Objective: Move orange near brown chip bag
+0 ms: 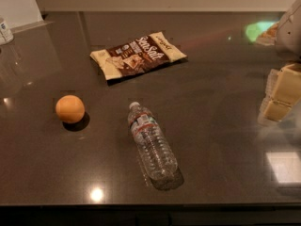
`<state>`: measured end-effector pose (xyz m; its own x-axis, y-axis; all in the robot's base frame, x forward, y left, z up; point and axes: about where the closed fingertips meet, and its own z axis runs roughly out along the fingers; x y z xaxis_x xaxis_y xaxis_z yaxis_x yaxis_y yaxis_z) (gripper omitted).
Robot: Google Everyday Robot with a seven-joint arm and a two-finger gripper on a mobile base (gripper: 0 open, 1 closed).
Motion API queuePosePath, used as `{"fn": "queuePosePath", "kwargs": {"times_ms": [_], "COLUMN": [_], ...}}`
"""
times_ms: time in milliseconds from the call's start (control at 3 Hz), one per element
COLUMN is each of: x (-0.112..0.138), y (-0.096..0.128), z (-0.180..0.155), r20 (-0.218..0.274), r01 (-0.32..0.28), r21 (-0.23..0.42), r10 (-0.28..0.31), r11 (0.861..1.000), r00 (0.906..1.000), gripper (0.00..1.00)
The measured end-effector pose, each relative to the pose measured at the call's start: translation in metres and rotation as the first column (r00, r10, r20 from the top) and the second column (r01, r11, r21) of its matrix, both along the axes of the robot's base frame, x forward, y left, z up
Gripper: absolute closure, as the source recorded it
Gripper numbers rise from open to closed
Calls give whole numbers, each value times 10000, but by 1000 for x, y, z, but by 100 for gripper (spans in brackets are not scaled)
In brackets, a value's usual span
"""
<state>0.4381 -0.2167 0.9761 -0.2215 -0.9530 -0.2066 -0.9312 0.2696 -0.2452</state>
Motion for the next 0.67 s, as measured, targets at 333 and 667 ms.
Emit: {"fn": "queuePosePath", "kwargs": {"times_ms": [333,667], "x": [0,3], "y": [0,19], "z": [0,3], "r20": [2,-99], "r01": [-1,-455], "r21": [1,418], "r10": [1,460], "r11": [10000,9981], "r00": [10000,9989], "gripper": [0,0]}}
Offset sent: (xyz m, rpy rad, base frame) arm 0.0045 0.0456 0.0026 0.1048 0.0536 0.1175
